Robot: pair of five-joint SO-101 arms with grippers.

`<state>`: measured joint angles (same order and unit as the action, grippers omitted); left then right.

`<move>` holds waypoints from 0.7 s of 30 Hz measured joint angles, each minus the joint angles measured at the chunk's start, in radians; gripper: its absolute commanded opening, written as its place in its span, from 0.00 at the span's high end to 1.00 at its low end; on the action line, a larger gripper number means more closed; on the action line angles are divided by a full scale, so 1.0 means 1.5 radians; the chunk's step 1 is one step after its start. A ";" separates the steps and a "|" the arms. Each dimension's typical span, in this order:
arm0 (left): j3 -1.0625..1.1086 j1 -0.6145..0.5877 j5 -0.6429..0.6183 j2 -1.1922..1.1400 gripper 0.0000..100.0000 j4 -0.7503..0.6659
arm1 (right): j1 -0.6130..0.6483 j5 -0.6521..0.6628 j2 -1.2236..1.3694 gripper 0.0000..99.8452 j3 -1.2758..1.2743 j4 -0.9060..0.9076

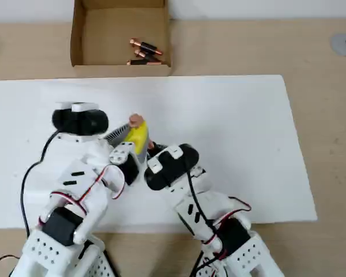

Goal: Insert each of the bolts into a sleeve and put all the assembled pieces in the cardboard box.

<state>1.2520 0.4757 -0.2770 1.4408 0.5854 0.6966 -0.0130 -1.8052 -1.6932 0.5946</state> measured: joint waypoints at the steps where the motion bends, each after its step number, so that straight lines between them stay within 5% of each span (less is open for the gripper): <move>1: 0.004 0.006 0.000 0.000 0.99 0.003 | 0.000 -0.001 0.000 0.99 0.000 0.000; 17: 0.005 0.068 0.015 0.000 0.99 0.134 | 0.006 0.001 0.001 0.99 0.000 0.001; 21: -0.013 0.071 0.016 0.001 0.89 0.181 | 0.007 0.003 0.001 0.99 0.000 0.001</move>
<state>1.2321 0.5815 -0.2524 1.4423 0.8569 0.7073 -0.0084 -1.8036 -1.6932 0.5961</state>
